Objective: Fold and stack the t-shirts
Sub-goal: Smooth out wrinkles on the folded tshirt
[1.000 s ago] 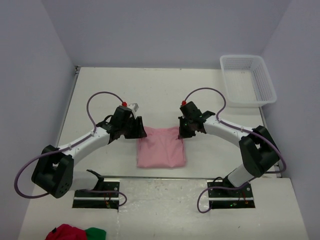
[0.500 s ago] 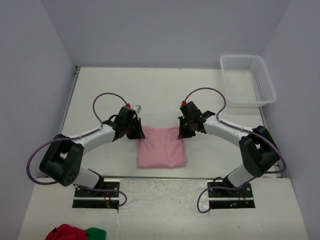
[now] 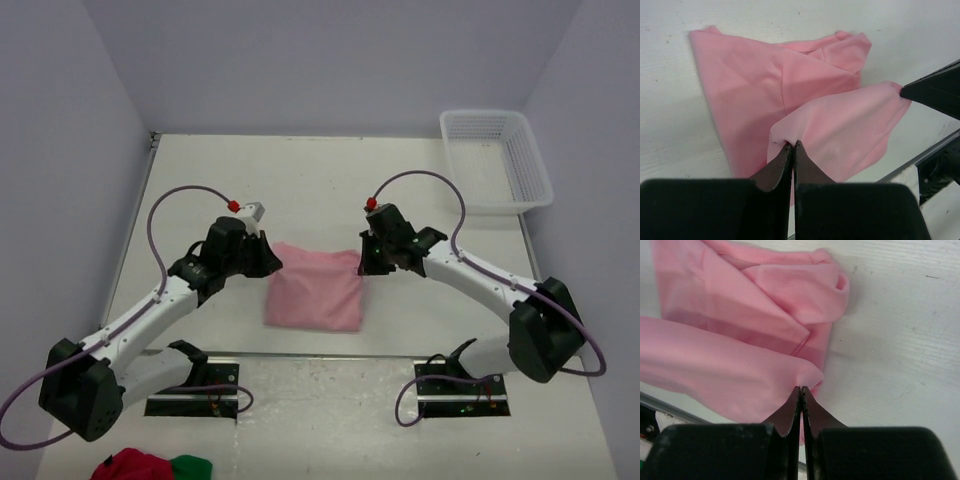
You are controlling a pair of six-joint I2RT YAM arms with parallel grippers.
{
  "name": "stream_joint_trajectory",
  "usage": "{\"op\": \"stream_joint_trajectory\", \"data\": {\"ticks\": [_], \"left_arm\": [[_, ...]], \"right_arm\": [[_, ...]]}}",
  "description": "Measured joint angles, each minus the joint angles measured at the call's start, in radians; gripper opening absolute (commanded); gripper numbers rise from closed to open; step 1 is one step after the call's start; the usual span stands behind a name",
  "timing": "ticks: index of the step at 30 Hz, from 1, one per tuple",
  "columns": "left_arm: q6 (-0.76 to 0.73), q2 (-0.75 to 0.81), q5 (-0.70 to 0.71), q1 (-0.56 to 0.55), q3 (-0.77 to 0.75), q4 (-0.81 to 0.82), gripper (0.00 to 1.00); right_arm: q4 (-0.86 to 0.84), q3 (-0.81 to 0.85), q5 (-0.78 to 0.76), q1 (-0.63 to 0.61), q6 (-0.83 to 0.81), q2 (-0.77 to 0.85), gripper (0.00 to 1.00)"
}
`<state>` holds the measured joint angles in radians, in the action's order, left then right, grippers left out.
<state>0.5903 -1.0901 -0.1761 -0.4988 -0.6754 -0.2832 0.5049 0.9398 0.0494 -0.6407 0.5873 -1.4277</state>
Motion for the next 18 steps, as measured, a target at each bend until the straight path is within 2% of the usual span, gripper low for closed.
{"op": "stream_joint_trajectory", "data": {"ticks": [8,18], "left_arm": [[0.020,0.169,0.001,-0.001,0.034,-0.104,0.00],[0.023,0.227,0.023,-0.001,0.013,-0.180,0.00]], "right_arm": [[0.085,0.024,-0.035,-0.112,0.001,0.128,0.00],[0.198,0.145,-0.115,-0.195,0.023,0.169,0.00]]}}
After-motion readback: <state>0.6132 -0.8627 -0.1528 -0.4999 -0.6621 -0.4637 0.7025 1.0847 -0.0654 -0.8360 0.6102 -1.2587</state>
